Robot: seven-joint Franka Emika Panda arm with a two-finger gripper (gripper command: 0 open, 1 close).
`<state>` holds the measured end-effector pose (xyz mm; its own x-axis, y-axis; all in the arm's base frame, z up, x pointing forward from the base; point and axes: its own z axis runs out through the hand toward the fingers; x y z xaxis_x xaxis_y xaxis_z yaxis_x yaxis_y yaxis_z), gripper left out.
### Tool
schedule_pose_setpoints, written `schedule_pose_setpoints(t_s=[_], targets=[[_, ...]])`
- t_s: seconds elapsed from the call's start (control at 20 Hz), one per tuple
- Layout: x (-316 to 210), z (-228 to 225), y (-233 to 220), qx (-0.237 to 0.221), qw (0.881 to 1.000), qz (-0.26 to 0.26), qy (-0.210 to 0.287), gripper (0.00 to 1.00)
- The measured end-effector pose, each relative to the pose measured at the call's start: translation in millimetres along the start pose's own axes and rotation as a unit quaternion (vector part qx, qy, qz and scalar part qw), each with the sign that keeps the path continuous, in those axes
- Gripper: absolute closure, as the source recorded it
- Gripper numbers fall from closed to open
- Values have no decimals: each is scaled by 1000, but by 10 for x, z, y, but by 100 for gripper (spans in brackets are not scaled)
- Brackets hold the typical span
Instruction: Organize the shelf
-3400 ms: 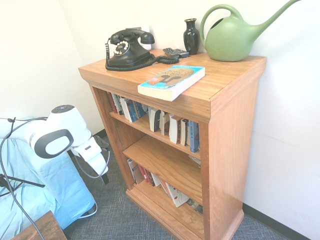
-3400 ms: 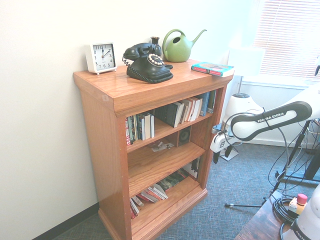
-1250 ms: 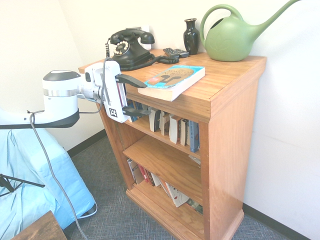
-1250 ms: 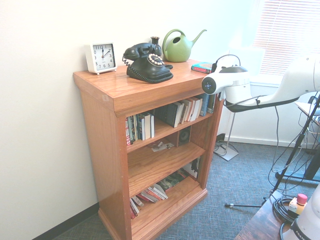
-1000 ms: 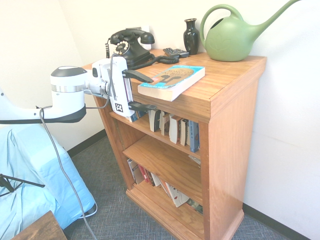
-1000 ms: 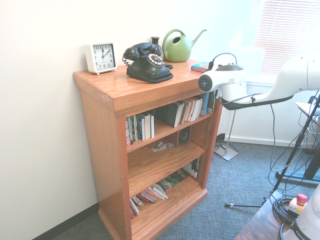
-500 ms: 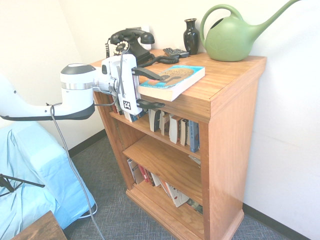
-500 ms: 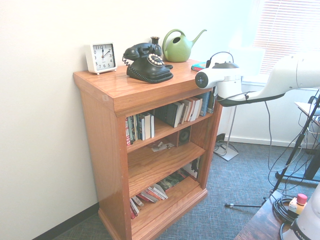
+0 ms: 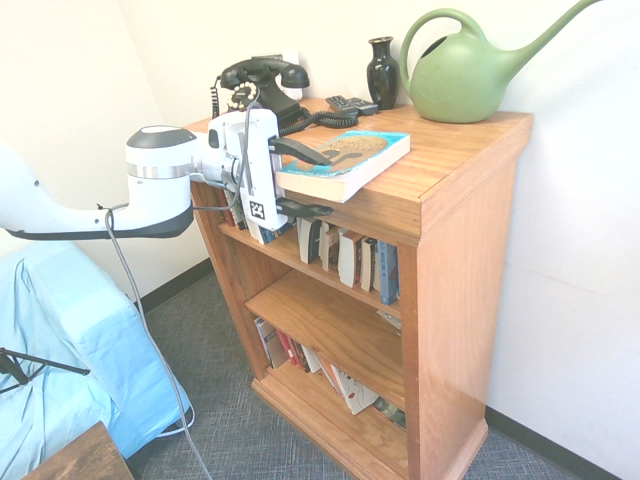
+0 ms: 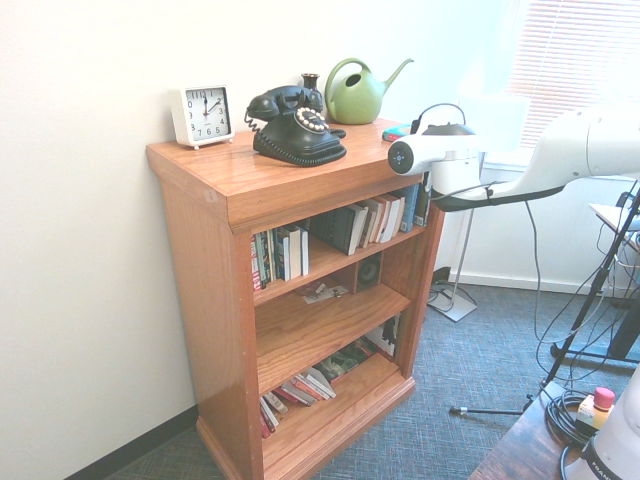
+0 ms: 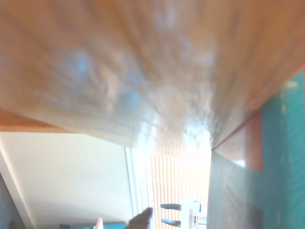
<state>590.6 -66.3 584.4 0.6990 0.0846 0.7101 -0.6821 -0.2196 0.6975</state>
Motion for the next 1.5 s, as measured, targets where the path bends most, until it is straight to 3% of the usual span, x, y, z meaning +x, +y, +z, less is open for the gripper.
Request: schedule_pose_setpoints(t_s=[1.05, 1.3, 1.5], targets=[[31, -15, 35, 3, 1000, 14, -2, 100], [160, -155, 187, 49, 995, 84, -17, 100], [304, -358, 627, 107, 982, 150, -48, 100]])
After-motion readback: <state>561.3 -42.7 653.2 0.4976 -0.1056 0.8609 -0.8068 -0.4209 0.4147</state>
